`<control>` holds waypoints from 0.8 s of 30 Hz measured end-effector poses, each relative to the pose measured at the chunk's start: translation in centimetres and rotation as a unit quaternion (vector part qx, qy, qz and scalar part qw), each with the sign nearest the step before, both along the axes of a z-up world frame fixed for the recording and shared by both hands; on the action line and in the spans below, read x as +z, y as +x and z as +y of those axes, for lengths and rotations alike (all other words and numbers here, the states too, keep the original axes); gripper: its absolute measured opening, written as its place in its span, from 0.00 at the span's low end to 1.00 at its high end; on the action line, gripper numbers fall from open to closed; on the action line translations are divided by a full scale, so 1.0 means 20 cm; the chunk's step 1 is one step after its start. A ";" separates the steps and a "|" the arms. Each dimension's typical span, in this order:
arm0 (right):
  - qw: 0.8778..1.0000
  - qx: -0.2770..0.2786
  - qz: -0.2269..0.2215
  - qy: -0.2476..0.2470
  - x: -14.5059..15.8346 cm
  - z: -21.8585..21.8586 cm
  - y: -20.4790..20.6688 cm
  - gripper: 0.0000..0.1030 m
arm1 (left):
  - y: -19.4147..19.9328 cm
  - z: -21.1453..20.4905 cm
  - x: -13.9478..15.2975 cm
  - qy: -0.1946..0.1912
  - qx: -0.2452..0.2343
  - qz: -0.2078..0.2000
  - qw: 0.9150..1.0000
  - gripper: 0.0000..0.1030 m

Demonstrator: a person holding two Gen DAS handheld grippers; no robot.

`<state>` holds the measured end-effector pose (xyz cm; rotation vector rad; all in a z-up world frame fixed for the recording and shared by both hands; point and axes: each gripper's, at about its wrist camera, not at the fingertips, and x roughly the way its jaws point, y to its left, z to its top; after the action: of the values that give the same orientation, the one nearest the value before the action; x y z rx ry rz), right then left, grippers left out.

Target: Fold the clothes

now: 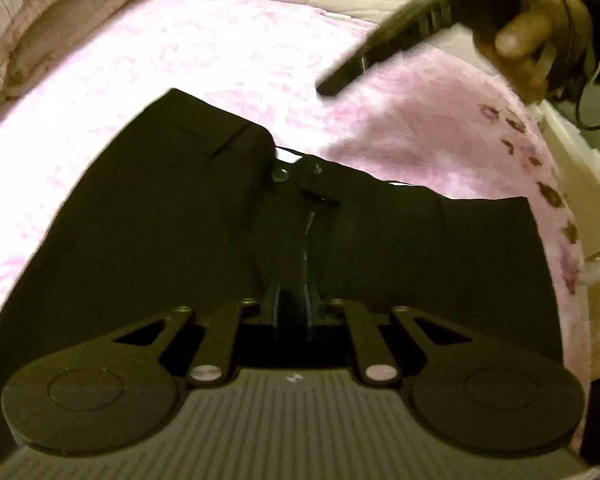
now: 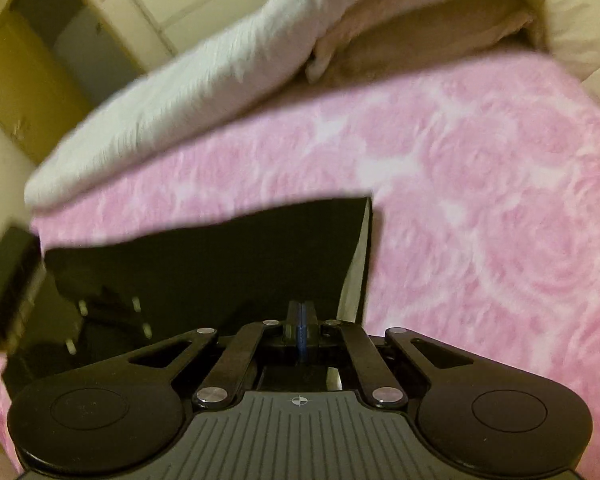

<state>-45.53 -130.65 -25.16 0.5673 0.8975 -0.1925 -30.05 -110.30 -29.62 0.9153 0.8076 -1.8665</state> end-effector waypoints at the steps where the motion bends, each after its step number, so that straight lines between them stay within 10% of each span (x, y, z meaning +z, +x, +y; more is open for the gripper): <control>1: 1.000 0.016 0.017 -0.005 -0.04 0.02 0.01 0.17 | 0.00 0.00 -0.01 0.001 0.001 0.004 1.000 0.17; 4: 0.998 0.051 0.039 -0.016 -0.14 0.08 0.02 0.38 | -0.02 0.02 -0.04 0.006 0.003 0.012 1.000 0.23; 8: 0.997 0.057 0.044 -0.006 -0.25 0.08 0.02 0.39 | -0.06 0.04 -0.06 0.007 -0.007 0.011 1.000 0.25; 12: 0.998 0.041 0.047 0.003 -0.27 0.06 0.01 0.02 | -0.08 0.06 -0.05 0.002 -0.008 0.009 1.000 0.28; 24: 0.999 0.022 -0.036 0.018 -0.12 -0.05 0.18 0.01 | -0.09 -0.04 -0.10 0.001 0.023 -0.045 0.999 0.30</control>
<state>-42.00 -131.67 -27.53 0.5838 0.8440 -0.1153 -31.83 -111.09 -31.71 0.9662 0.7690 -1.7736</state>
